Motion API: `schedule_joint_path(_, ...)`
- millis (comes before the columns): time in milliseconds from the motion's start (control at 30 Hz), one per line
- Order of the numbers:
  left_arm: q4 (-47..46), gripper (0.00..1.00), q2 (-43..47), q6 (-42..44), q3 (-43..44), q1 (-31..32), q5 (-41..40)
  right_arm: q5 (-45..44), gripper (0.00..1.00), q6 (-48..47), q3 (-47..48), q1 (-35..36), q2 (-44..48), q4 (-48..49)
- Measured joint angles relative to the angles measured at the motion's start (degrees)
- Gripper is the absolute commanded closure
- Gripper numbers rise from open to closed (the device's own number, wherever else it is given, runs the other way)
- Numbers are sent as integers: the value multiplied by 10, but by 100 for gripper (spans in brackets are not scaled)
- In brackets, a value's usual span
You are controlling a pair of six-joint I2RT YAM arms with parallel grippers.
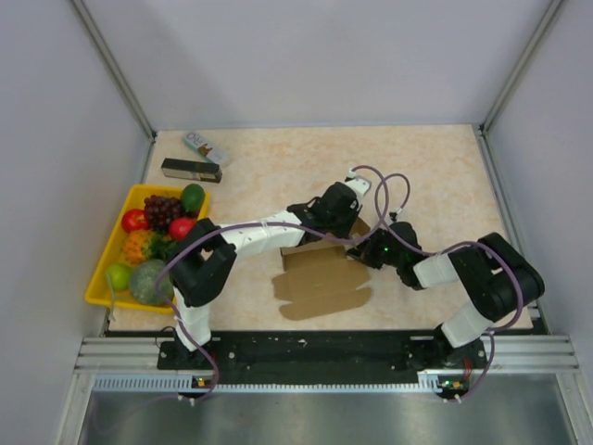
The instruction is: Fold the paper box
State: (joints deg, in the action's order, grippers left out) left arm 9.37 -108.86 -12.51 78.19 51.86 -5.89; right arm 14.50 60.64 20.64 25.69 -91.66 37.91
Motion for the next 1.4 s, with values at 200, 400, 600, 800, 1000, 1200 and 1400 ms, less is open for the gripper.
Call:
schedule_joint_path(200,-9,100,3,1,-7,0,-1,-24,86,-82,0,-1,112,-147)
schedule_joint_path(400,-12,100,3,5,-8,0,-1,-81,64,-167,0,-9,322,-330)
schedule_joint_path(600,-13,100,3,7,-9,0,-1,-115,52,-268,38,-37,382,-440)
schedule_joint_path(800,-14,100,4,14,-10,0,1,-59,54,-368,122,-70,280,-416)
schedule_joint_path(1000,-15,100,4,20,-10,0,8,6,54,-432,143,-74,214,-370)
schedule_joint_path(1200,-16,100,4,24,-10,0,16,27,64,-467,161,-74,177,-360)
schedule_joint_path(1400,-18,69,9,28,-17,0,22,22,96,-483,177,-71,151,-363)
